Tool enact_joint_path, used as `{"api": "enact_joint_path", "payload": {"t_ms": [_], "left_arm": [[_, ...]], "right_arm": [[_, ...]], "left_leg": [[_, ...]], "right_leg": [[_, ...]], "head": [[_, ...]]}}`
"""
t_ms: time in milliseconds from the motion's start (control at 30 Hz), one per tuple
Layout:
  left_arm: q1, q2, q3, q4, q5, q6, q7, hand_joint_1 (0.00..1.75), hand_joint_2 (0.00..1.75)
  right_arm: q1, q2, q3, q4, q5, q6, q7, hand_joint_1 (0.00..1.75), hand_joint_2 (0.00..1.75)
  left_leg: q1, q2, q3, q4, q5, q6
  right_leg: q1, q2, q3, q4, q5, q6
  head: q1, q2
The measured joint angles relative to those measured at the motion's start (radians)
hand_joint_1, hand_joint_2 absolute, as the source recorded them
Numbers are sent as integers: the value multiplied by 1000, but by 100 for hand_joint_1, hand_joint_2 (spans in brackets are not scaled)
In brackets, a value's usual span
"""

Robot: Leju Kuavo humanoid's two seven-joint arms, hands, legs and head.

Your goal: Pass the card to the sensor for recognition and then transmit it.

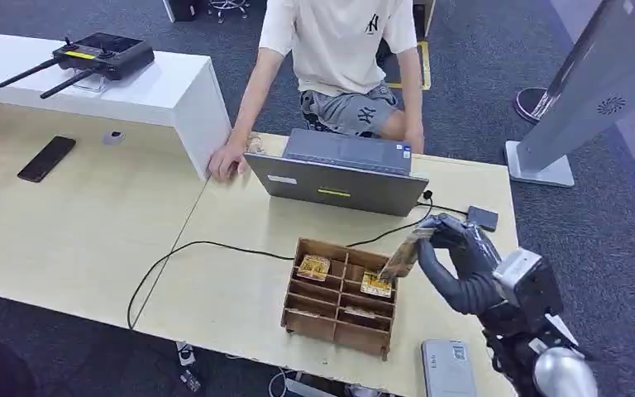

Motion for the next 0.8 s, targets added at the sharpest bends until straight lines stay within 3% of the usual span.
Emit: {"api": "enact_joint_path", "payload": {"t_ms": [367,567,800], "left_arm": [[-24,10,-78,0,-84,-22,25,0,175],[-43,10,-126,0,-112,-31,53,0,175],[-64,8,-177,0,-122,-36,83,0,175]], "right_arm": [[-401,188,170,235,234,-101,175,175,175],[-569,291,189,445,402,-175,235,175,175],[-699,360,166,684,544,-276,259,175,175]], "left_leg": [[1,0,0,0,2,-2],[0,-1,0,0,2,-2],[0,-1,0,0,2,-2]], "right_leg": [[0,1,-1,1,0,-1],[0,0,-1,1,1,-1],[0,0,-1,1,1,0]], "head": [[0,0],[1,0],[0,0]]}}
